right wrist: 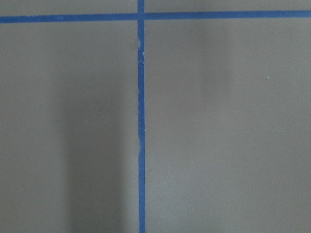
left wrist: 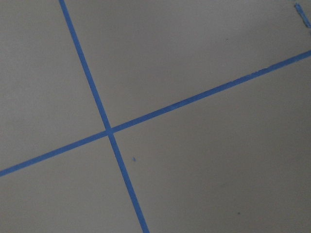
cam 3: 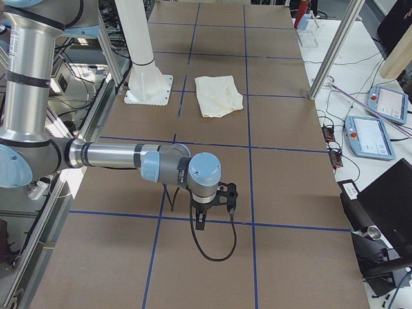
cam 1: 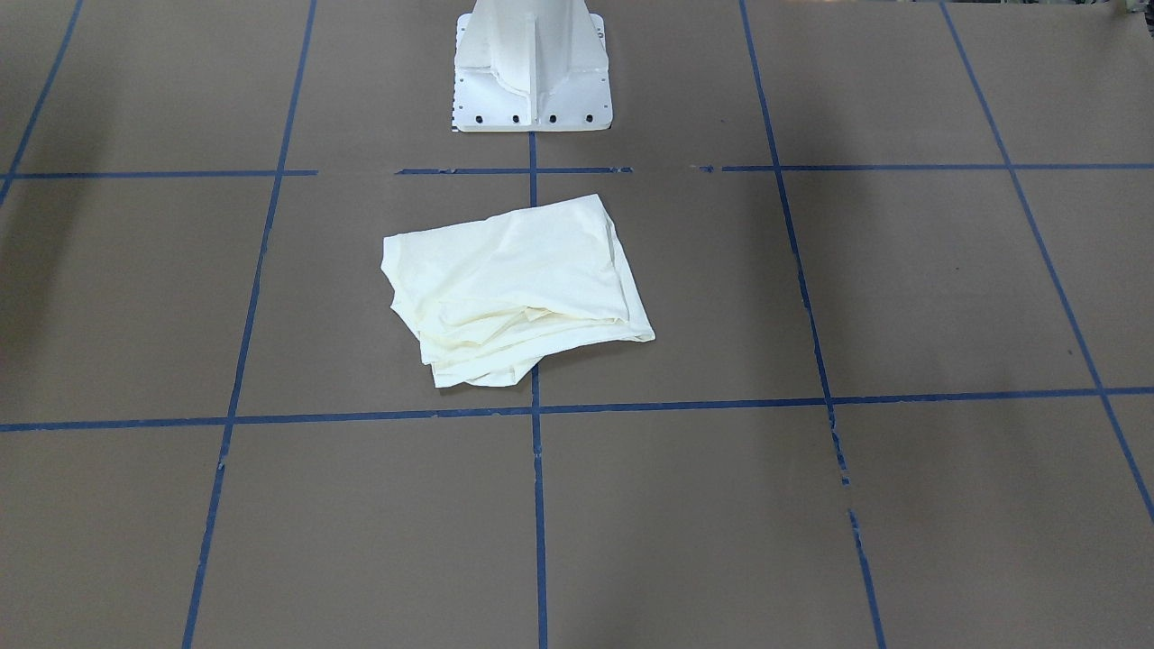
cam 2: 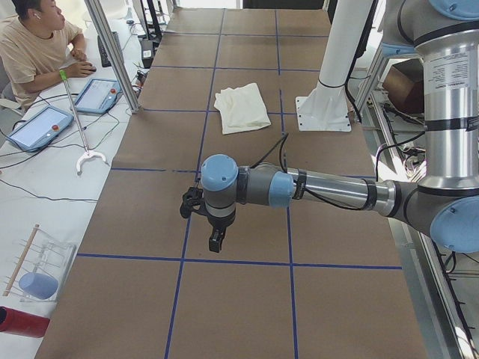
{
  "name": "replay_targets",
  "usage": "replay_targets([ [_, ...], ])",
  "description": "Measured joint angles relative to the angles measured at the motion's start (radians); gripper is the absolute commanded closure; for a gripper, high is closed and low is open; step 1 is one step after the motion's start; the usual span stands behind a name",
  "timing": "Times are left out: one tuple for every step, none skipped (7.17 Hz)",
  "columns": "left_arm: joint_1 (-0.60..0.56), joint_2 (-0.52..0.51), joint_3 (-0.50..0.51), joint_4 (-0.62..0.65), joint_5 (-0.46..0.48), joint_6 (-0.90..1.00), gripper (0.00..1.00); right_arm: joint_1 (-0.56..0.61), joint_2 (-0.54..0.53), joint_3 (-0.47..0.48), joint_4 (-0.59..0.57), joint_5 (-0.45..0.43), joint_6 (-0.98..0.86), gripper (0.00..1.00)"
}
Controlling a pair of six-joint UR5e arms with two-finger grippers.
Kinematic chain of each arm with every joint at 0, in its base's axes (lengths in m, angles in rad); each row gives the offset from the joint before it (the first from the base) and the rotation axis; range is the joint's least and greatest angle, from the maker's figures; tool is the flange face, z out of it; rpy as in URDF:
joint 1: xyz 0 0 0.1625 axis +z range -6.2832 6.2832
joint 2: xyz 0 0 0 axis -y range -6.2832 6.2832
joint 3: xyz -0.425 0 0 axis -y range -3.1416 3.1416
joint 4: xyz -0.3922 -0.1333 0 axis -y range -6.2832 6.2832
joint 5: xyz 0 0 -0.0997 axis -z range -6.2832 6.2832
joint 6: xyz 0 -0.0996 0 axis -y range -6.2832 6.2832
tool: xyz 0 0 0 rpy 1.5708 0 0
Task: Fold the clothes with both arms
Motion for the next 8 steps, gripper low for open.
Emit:
replay_targets([
  [-0.037, 0.010, 0.002, 0.027, -0.002, 0.034, 0.00, 0.007, 0.012, -0.001, -0.016, -0.019, -0.005, 0.00],
  [-0.062, 0.017, 0.001, 0.037, -0.003, 0.060, 0.00, 0.010, 0.014, -0.003, -0.019, -0.026, -0.006, 0.00],
  [-0.071, 0.016, -0.003, 0.042, -0.002, 0.068, 0.00, 0.010, 0.014, -0.004, -0.020, -0.028, -0.006, 0.00],
  [-0.073, 0.014, -0.003, 0.044, -0.001, 0.067, 0.00, 0.011, 0.015, -0.004, -0.019, -0.028, -0.006, 0.00],
  [-0.074, 0.017, 0.001, 0.043, -0.003, 0.067, 0.00, 0.011, 0.015, -0.005, -0.018, -0.028, -0.006, 0.00],
  [-0.074, 0.018, 0.003, 0.042, -0.002, 0.069, 0.00, 0.011, 0.015, -0.005, -0.018, -0.028, -0.006, 0.00],
  [-0.072, 0.018, 0.000, 0.041, 0.001, 0.070, 0.00, 0.011, 0.015, -0.005, -0.018, -0.027, -0.006, 0.00],
  [-0.070, 0.018, -0.004, 0.040, 0.000, 0.073, 0.00, 0.011, 0.015, -0.005, -0.018, -0.026, -0.006, 0.00],
])
